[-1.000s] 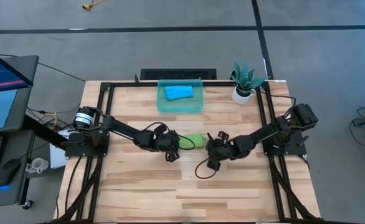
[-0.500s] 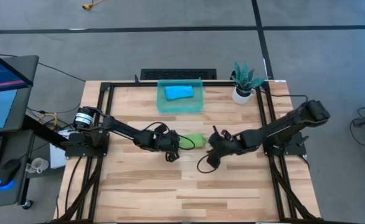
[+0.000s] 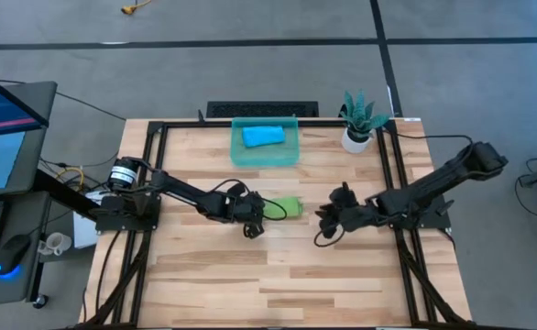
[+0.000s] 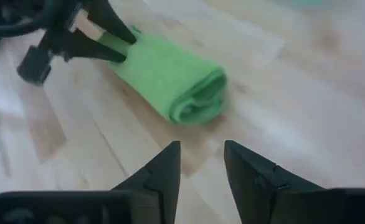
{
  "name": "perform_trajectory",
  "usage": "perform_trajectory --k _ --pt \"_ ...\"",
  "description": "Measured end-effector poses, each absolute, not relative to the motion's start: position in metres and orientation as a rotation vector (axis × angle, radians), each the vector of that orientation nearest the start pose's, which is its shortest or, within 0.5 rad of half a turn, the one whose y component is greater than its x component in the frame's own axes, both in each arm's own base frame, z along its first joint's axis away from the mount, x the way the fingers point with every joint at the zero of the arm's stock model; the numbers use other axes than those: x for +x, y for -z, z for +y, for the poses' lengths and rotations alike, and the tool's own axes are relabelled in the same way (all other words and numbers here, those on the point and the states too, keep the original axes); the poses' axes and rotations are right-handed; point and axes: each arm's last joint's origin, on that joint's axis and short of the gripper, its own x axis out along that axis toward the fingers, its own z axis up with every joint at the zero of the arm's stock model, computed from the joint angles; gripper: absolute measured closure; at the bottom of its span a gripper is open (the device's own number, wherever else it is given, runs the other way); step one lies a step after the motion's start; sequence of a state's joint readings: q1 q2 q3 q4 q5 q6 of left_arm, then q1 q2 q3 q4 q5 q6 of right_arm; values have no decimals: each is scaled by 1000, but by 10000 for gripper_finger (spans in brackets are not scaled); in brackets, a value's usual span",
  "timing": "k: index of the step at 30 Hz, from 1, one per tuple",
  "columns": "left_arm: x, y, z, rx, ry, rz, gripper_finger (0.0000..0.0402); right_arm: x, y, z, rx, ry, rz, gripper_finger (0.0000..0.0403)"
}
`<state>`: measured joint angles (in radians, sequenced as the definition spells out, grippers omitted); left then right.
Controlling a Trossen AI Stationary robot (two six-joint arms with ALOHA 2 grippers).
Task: Roll microfiber towels into tight, uniform cylinder then place into a basket
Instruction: Put the green microfiber cloth into the bin
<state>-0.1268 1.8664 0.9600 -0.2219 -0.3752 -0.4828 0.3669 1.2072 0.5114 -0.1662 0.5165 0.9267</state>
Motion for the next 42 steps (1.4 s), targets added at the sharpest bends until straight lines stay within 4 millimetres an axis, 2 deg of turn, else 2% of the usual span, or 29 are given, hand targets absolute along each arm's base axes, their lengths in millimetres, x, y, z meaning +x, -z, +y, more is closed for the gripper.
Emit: perform_trajectory --k 3,6,12,16,21,31,42 --pt "334 -115 -32 -153 -473 1009 274 203 -150 65 692 457 559 259" --pt "334 -115 -32 -153 -473 1008 274 209 -146 70 819 388 440 265" --pt "334 -115 -32 -154 -473 1008 274 221 -142 76 903 317 378 270" --pt "335 -115 -32 -157 -475 1007 274 224 -134 75 978 357 391 266" --pt "335 -115 -32 -156 -474 1007 274 227 -125 68 1042 400 417 242" --pt "335 -115 -32 -148 -478 1004 274 232 -124 50 1202 456 404 155" --pt "335 -115 -32 -148 -478 1004 274 232 -118 33 1291 555 433 147"
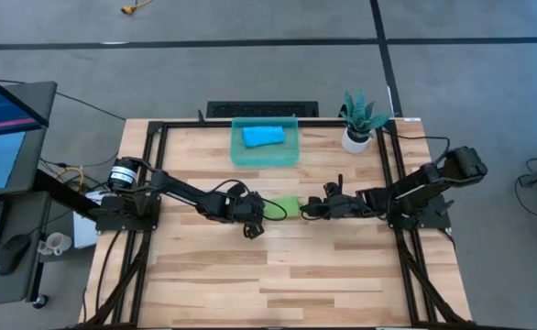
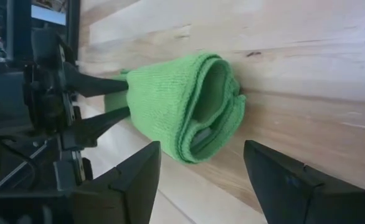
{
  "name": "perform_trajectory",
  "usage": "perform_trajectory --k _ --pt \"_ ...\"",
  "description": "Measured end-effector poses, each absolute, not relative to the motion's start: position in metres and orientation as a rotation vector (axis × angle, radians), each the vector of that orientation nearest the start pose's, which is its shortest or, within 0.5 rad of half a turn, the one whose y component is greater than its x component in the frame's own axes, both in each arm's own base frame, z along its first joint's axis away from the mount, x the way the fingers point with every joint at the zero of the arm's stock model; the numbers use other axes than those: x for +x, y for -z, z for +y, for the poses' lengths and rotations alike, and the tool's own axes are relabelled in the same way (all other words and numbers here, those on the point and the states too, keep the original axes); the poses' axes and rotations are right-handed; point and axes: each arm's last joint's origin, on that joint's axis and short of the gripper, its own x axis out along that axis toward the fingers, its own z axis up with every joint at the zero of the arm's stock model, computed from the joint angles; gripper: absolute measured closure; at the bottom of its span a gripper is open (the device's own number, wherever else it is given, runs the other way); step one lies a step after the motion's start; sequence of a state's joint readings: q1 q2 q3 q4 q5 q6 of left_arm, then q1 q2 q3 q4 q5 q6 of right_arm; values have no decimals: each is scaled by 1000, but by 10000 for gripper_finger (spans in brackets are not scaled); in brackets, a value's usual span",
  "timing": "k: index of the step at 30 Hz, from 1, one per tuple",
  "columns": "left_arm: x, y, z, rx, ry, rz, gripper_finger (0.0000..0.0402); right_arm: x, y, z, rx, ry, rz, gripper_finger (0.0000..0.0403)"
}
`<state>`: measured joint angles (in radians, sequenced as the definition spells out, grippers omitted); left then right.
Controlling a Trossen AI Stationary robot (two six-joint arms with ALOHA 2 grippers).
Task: Roll microfiber towels into tight, uniform cylinder then place into a basket
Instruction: Put the green microfiber cloth into the bin
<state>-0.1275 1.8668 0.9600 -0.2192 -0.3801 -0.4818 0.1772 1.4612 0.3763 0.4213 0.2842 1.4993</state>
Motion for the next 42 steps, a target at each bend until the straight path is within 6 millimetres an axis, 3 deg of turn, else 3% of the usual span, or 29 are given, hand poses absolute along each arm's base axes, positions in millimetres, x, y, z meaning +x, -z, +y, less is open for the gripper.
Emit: perform_trajectory --k 19,29,35,42 --pt "335 -115 -32 -148 -478 1004 274 232 -121 41 1295 547 379 147" --pt "335 -115 -32 -147 -479 1004 274 233 -128 60 1290 546 316 147" --pt "335 -115 -32 -147 -479 1004 274 233 -118 55 1287 616 345 147" --pt "335 -115 -32 -147 -479 1004 274 250 -104 51 1320 549 292 147"
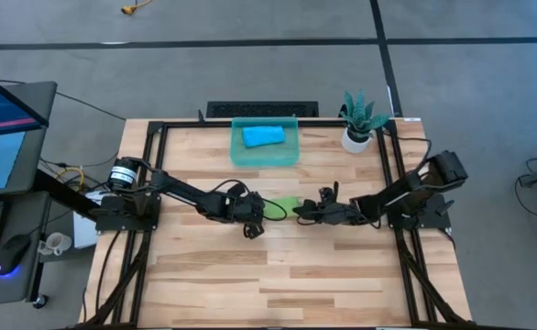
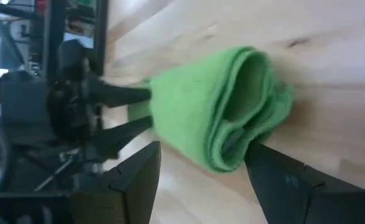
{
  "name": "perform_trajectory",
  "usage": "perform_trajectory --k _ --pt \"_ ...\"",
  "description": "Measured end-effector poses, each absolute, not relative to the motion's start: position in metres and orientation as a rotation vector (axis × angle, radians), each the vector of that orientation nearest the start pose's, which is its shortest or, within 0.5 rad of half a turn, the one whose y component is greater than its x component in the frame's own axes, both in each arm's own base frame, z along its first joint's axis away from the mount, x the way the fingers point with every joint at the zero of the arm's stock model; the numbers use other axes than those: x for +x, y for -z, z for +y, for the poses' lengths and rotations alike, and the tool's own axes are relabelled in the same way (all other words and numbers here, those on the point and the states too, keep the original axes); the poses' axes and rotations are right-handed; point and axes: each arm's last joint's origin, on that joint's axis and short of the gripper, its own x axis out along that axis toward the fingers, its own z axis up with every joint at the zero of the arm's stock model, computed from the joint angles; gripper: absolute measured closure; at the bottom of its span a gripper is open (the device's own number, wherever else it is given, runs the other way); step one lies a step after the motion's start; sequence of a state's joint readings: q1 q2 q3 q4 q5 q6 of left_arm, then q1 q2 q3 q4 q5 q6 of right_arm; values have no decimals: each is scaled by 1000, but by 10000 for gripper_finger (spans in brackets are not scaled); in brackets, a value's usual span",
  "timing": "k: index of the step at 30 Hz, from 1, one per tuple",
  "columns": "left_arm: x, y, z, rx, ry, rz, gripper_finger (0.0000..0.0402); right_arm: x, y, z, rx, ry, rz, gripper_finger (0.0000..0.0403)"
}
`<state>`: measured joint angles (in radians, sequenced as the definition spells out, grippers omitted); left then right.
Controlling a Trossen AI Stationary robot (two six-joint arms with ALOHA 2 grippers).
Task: Roll microfiber towels into tight, uniform cylinder then place into a basket
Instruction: Put the green microfiber cloth into the bin
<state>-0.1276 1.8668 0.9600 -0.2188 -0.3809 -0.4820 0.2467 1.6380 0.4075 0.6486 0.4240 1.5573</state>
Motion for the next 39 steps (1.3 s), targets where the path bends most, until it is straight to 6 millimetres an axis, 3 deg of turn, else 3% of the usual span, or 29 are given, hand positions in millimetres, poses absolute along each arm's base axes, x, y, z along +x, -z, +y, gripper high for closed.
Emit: perform_trajectory --k 12,24,31,39 --pt "335 -115 -32 -147 -479 1004 274 256 -98 34 1363 536 324 147" --pt "335 -115 -31 -105 -451 1015 274 254 -89 32 1394 595 390 156" --pt "335 -115 -31 -109 -447 1013 274 261 -90 28 1355 592 442 212" --pt "335 -115 -31 -81 -430 1018 270 267 -90 29 1316 613 532 306"
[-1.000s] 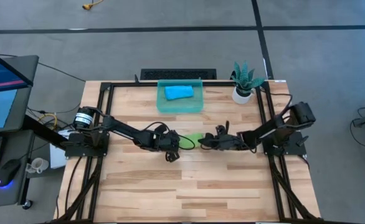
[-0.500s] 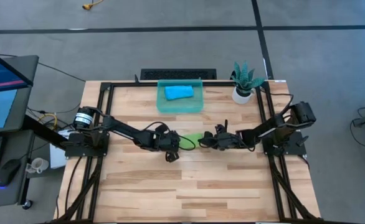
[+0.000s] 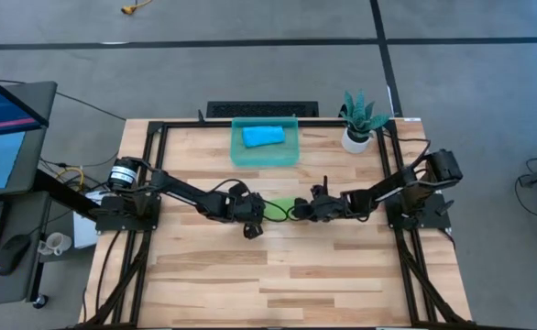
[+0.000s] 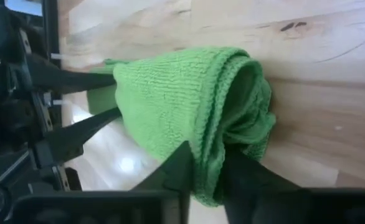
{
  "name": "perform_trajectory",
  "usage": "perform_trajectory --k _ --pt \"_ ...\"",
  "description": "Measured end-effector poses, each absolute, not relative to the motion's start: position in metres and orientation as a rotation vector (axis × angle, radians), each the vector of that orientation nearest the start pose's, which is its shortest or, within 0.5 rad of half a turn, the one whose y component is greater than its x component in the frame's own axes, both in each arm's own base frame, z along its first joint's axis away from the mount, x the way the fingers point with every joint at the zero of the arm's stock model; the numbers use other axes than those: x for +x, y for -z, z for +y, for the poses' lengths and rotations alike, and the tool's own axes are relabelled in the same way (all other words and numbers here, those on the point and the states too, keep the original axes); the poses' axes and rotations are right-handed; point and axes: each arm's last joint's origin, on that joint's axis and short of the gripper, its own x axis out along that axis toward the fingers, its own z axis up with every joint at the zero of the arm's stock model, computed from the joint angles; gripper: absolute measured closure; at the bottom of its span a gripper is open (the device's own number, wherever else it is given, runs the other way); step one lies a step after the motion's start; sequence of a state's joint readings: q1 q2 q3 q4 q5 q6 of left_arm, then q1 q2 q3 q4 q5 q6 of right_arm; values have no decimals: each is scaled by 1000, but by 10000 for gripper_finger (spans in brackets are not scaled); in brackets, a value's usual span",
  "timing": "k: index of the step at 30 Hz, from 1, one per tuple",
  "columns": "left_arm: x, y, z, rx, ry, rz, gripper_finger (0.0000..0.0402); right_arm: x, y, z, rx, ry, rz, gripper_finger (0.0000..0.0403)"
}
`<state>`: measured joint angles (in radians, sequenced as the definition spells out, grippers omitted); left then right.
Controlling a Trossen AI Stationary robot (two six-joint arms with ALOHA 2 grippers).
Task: Roll microfiber towels into tight, uniform cylinder then place into a basket
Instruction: Put the green microfiber cloth into the bin
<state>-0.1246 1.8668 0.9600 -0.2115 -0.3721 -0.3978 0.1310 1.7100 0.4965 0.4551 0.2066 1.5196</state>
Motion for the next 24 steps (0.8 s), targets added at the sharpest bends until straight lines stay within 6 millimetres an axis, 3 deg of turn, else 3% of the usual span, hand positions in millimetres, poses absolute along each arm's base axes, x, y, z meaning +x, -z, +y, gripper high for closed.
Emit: perform_trajectory --k 7,17,24 --pt "335 -115 -31 -85 -450 1010 235 267 -90 29 1234 583 554 387" --pt "338 -121 -30 -120 -428 1020 201 266 -90 29 1202 585 565 369" --pt "337 -146 -35 -63 -338 1031 200 266 -90 29 1173 577 571 386"
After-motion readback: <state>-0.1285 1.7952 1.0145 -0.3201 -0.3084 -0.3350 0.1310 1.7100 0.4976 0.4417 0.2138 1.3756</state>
